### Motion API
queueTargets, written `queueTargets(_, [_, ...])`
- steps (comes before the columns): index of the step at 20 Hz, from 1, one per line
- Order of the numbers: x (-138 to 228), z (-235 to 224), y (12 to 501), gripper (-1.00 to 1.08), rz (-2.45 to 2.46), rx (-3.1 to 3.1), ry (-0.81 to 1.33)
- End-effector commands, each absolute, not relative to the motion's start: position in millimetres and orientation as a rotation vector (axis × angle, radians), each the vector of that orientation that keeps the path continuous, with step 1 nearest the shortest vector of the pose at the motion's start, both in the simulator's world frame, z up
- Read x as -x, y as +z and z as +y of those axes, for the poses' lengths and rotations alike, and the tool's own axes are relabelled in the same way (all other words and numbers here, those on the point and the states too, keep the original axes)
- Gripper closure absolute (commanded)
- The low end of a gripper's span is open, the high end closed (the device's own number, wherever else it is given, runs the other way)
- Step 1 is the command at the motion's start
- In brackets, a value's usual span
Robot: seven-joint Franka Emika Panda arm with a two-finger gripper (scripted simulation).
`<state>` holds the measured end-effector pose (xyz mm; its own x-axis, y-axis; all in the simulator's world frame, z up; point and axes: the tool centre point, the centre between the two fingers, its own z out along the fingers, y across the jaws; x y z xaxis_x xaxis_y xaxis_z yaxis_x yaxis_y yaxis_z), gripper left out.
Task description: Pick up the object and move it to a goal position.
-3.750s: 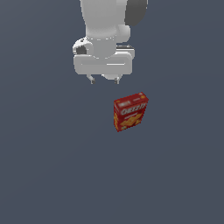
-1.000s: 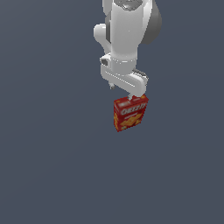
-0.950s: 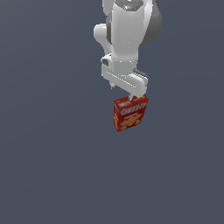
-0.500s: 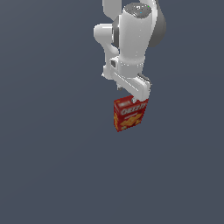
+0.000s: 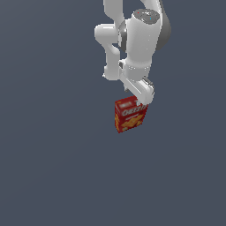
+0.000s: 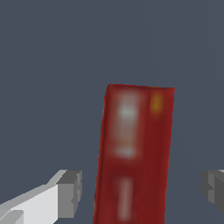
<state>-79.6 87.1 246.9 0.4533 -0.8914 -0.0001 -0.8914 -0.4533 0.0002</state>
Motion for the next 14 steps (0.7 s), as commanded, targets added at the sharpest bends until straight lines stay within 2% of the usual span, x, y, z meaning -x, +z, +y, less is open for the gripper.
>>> queueTargets(1, [80.3,90.7,245.0,-0.92,-1.682,-2.653,0.0])
queueTargets(14, [81.6,95.9,239.5,-0.92,-1.732,-2.621,0.0])
